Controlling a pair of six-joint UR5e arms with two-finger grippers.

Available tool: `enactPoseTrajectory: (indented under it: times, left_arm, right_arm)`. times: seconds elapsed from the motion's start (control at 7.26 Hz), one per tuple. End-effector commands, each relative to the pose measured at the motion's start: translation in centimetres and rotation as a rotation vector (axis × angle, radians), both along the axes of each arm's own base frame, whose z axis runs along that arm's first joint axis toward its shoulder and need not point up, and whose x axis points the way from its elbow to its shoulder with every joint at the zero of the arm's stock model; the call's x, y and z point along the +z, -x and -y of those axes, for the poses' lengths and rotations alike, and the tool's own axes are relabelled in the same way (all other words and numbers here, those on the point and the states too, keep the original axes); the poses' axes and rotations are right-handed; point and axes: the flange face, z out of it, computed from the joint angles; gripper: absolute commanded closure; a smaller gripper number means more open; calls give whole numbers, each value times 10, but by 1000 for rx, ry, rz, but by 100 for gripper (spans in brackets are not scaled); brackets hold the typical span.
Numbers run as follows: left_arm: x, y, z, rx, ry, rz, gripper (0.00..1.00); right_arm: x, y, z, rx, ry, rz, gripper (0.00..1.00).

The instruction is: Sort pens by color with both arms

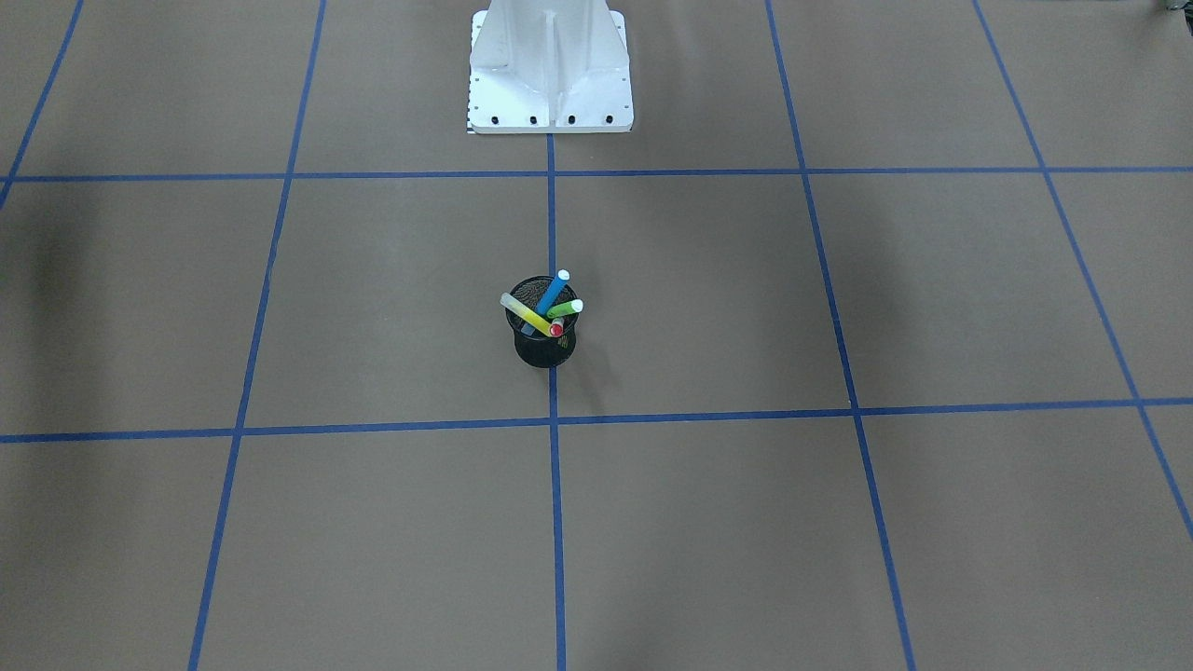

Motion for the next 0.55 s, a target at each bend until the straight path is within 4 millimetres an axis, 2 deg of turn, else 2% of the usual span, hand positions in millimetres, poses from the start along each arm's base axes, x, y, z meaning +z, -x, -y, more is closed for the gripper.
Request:
enactPoseTrajectory:
  times: [0.0, 0.14, 0.28, 0.41]
  left_arm:
    - [-2, 0, 1, -4, 2, -1, 0]
    - [-3, 0, 1, -4, 0, -1, 0]
    - [-6, 0, 4, -4, -6, -1, 0]
    - [-9, 0, 5, -8, -6, -1, 0]
  right_arm:
    - [-77, 48, 34, 34, -78, -41, 0]
    - [-100, 83, 40, -7, -122, -51, 0]
    - [-133, 85, 29, 30, -151, 4, 0]
    - [-157, 83, 23, 39, -233, 25, 1]
